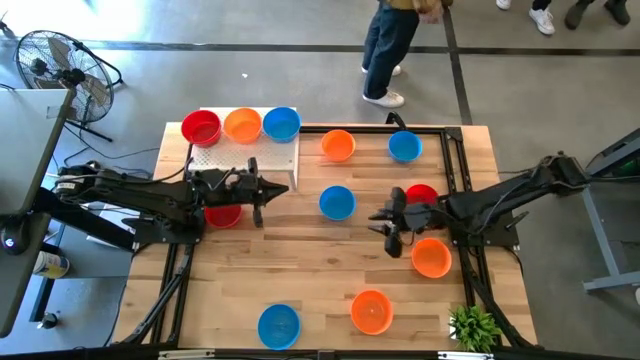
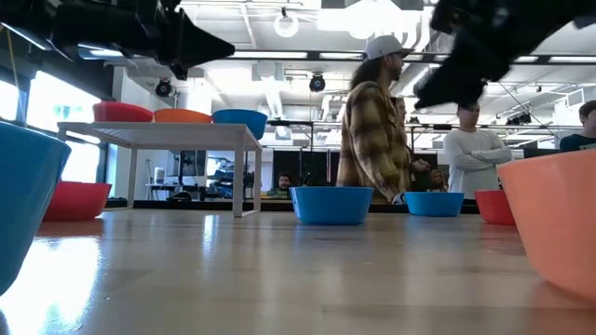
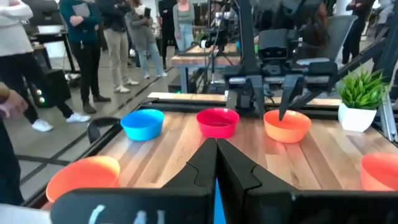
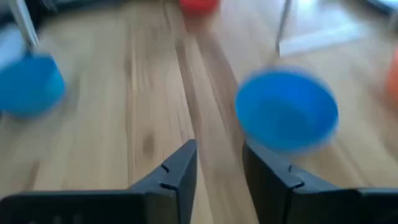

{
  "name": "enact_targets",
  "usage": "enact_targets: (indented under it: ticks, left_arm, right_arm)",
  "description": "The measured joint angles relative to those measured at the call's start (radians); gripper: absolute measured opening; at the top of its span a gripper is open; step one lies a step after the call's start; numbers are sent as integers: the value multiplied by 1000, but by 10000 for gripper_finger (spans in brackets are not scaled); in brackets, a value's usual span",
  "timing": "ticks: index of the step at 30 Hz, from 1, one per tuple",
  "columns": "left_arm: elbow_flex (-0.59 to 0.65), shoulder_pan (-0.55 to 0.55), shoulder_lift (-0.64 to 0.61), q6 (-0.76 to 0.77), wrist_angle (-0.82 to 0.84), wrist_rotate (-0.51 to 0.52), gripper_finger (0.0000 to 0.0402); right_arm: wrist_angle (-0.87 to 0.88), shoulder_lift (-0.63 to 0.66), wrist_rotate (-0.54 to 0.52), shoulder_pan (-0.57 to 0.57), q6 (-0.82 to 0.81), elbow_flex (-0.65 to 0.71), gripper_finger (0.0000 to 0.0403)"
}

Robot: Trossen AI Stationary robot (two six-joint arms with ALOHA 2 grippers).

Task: Pick & Place Mini bowls
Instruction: Stack the orange bowl on top of the other orange bowl on the shelf

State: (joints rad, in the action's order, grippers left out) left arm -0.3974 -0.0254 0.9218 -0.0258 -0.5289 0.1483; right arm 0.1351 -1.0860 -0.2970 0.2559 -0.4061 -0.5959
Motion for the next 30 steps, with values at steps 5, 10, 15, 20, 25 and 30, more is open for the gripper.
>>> enact_targets:
  ticks: [5, 10, 15, 20, 25, 30]
  left_arm:
    - [3, 0, 0, 1, 5, -7, 2]
    - [3, 0, 0, -16, 6, -8, 2]
    - [3, 0, 1, -23, 7, -9, 2]
    - [3, 0, 17, -26, 7, -10, 2]
    - [3, 0, 43, -22, 3, -10, 2]
    - [3, 0, 51, -22, -1, -13, 2]
  right_arm:
    - [456, 13, 31, 69, -207, -117, 145]
    - [799, 7, 171, 147, -376, -184, 160]
    - [1011, 7, 341, 178, -485, -153, 169]
    - [1019, 7, 332, 170, -489, -74, 169]
    - [938, 13, 328, 112, -502, 5, 169]
    - [866, 13, 361, 37, -462, 74, 166]
